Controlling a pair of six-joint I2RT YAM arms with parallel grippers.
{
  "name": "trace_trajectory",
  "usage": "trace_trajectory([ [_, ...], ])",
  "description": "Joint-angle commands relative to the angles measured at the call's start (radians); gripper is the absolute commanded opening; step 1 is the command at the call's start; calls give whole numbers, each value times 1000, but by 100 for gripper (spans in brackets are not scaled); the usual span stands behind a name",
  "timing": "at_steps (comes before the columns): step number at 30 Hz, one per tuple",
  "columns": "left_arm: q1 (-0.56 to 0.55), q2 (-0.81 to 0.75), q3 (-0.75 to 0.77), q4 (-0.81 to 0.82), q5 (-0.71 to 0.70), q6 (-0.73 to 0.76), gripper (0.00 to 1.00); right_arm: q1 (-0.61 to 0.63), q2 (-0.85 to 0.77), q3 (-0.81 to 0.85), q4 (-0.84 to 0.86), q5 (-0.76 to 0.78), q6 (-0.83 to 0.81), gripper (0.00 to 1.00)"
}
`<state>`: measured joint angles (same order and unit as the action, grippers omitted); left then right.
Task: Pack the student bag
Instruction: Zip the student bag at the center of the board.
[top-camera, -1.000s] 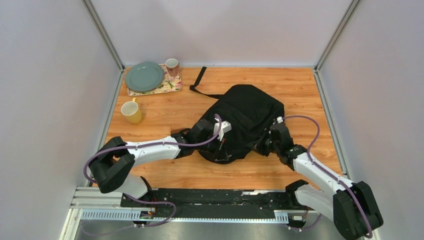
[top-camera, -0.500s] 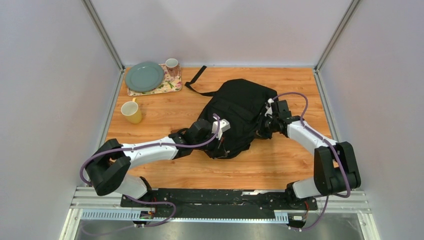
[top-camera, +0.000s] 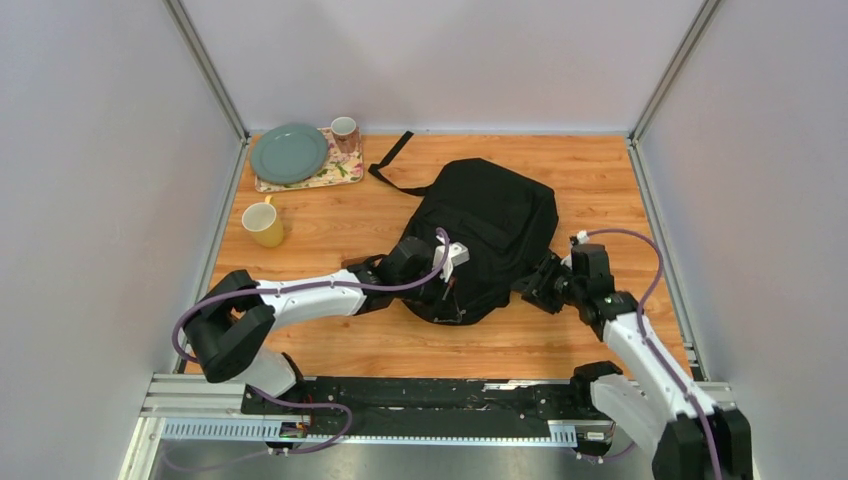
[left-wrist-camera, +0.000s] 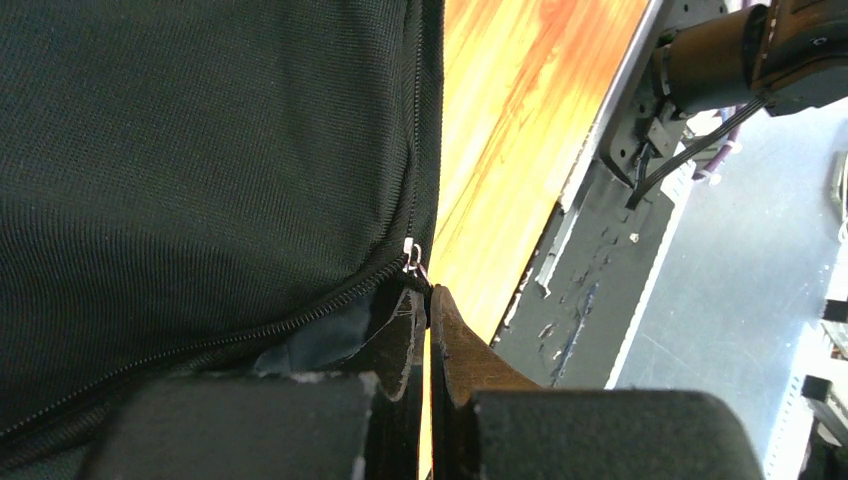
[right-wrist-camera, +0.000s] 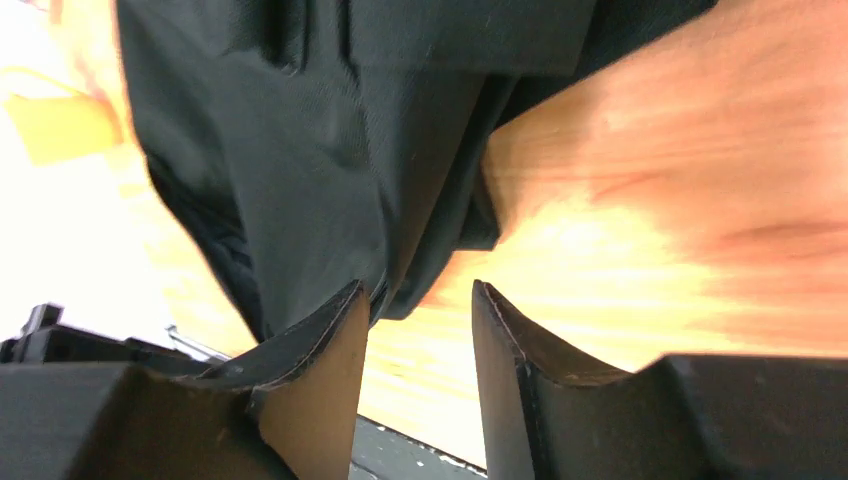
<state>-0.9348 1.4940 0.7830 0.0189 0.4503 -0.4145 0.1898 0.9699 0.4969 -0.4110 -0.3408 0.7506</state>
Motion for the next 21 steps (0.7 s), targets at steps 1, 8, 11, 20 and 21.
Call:
trace_trajectory([
  [1,-10,17,64,24,79,-17,0,42,-227,-102,-2,23,214,51],
  [8,-19,38,108,21,105,-12,0,138,-396,-199,78,-20,415,66],
  [11,-24,46,117,26,102,-13,0,187,-386,-212,128,17,470,67],
  [20,-41,60,139,70,111,-44,0,307,-220,-233,316,86,555,65],
  [21,-44,58,139,70,114,-43,0,307,-214,-224,314,107,549,56],
])
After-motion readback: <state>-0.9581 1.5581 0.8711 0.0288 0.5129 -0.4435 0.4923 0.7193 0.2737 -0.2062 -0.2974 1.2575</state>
